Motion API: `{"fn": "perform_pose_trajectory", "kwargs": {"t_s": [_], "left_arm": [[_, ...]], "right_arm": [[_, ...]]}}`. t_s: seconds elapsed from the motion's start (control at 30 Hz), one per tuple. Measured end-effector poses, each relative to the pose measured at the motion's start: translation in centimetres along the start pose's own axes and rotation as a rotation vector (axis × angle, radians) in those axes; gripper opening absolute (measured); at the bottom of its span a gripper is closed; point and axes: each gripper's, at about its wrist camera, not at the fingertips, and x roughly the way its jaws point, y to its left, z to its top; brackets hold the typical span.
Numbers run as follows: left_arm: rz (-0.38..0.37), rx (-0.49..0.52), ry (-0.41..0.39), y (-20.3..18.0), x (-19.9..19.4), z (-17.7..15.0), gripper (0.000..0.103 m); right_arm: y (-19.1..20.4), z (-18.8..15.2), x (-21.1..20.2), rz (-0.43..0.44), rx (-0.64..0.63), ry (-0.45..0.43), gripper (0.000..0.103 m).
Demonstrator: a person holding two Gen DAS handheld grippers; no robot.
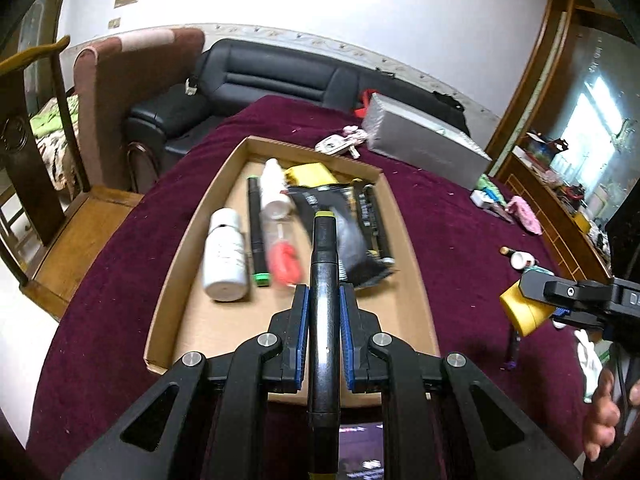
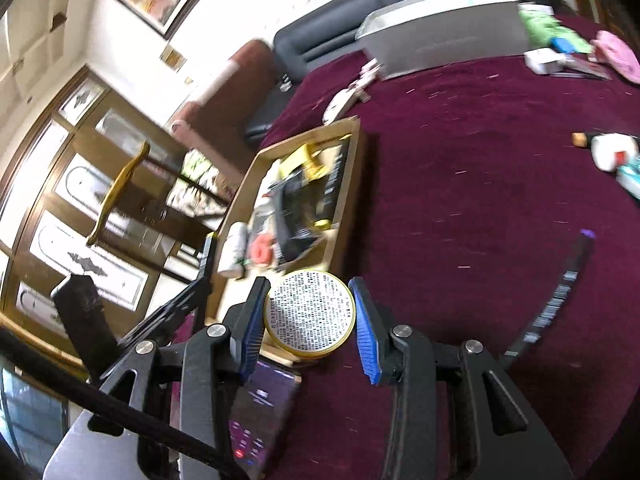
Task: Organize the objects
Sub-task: 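Carry the two markers and yellow tin toward the cardboard tray with both grippers, then lower the markers and tin into the tray and open both grippers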
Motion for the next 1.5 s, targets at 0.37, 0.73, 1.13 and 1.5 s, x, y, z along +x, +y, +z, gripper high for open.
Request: {"fn": "perform_pose_trajectory", "kwargs": {"t_s": [0.37, 0.73, 1.13, 1.5], "left_arm": [[-0.008, -0.047, 0.056, 2.7, 3.2, 0.6, 0.012], [-0.061, -0.083, 0.107, 2.5, 6.1, 1.4, 0.012], [-0.075, -0.105, 0.1, 2.8, 6.5, 1.9, 0.012], [-0.086, -0.117, 0.036, 2.9, 4.0, 2.1, 0.019]], "right_arm": [[4.2, -0.2, 9.2, -0.039, -0.088, 0.15, 0.039], [3.6, 0.1, 12.5, -0.148, -0.112, 0.174, 0.039], [4.0, -0.3, 12.7, -0.172, -0.144, 0.17, 0.039], [4.6, -1.2, 12.3, -0.178, -0.172, 0.147, 0.041]]}}
